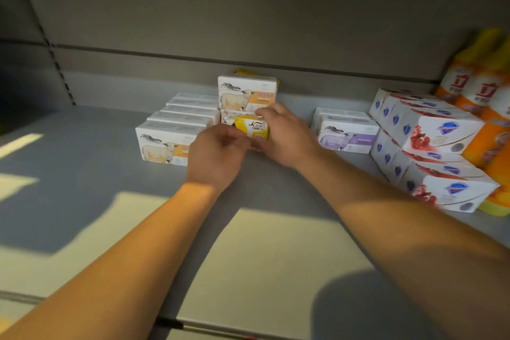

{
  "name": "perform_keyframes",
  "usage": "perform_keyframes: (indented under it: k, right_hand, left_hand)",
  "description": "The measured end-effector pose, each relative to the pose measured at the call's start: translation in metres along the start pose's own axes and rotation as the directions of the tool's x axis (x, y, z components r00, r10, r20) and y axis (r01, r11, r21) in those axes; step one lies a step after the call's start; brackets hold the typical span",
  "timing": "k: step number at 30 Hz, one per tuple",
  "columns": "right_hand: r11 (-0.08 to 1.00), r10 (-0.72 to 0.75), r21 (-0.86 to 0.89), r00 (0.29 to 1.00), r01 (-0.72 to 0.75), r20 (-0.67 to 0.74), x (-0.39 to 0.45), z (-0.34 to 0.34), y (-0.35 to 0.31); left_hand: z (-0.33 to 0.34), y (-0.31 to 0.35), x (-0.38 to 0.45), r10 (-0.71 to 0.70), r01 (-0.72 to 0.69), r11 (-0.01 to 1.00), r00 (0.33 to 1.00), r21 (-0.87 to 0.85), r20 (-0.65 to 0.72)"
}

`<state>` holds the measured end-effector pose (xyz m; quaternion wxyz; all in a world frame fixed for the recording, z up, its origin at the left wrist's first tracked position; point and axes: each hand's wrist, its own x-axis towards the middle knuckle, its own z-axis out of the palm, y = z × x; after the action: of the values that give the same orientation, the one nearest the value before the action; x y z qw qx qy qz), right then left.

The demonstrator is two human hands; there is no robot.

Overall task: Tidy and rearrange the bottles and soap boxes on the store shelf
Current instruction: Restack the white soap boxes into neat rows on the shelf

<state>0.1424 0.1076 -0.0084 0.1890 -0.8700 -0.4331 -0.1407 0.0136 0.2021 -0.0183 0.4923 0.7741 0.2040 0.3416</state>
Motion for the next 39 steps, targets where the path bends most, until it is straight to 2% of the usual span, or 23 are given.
perform_keyframes:
  k: [5,8,10,13,15,17,19,21,23,28,31,36,39]
  right_hand:
    - [0.995,0.084,0.055,0.993,-0.079,-0.084,-0.002,0.011,-0.004]
    - [0.930,0.248,0.293,0.967,-0.221,-0.055,-0.014,0.001,-0.006]
    - [0.867,0.308,0.427,0.950,-0.257,-0.053,-0.032,-0.011,-0.003]
    - [0.723,0.335,0.647,0.942,-0.243,-0.020,-0.068,-0.030,0.002]
    - [0.653,0.341,0.718,0.940,-0.243,0.008,-0.090,-0.039,0.006]
    - [0.573,0.358,0.784,0.934,-0.238,0.022,-0.104,-0.043,0.008]
    - [0.496,0.399,0.838,0.917,-0.227,0.013,-0.109,-0.044,0.006]
    - [0.423,0.442,0.878,0.897,-0.222,0.014,-0.110,-0.043,0.005]
    - [0.383,0.441,0.894,0.896,-0.234,0.045,-0.107,-0.042,0.007]
    - [0.185,0.312,0.934,0.919,-0.306,0.239,-0.105,-0.044,0.013]
    - [0.167,0.252,0.935,0.930,-0.314,0.267,-0.103,-0.045,0.010]
    - [0.185,0.284,0.914,0.910,-0.362,0.303,-0.104,-0.045,0.010]
    - [0.305,0.323,0.876,0.906,-0.374,0.275,-0.103,-0.046,0.010]
  left_hand:
    - [-0.003,0.003,0.001,-0.011,-0.005,0.993,0.992,-0.121,-0.125]
    - [0.002,0.004,-0.002,0.078,-0.084,0.996,0.984,-0.032,-0.163]
    - [0.005,0.005,-0.005,0.109,-0.110,0.994,0.984,0.002,-0.143]
    - [0.007,0.007,-0.009,0.080,-0.081,0.996,0.996,-0.024,-0.036]
    - [0.009,0.012,-0.014,0.000,0.016,0.992,0.992,-0.127,0.126]
    - [0.011,0.011,-0.020,-0.047,0.136,0.956,0.946,-0.261,0.319]
    - [0.014,0.010,-0.023,-0.037,0.214,0.913,0.892,-0.349,0.451]
    - [0.015,0.010,-0.024,-0.015,0.254,0.875,0.865,-0.412,0.501]
    - [0.014,0.011,-0.023,-0.015,0.259,0.866,0.869,-0.428,0.495]
    - [0.011,0.011,-0.020,-0.023,0.296,0.831,0.864,-0.471,0.502]
    - [0.010,0.010,-0.020,-0.035,0.304,0.825,0.869,-0.477,0.493]
    - [0.009,0.010,-0.022,-0.044,0.292,0.837,0.879,-0.463,0.475]
    - [0.008,0.010,-0.022,-0.030,0.282,0.832,0.883,-0.478,0.469]
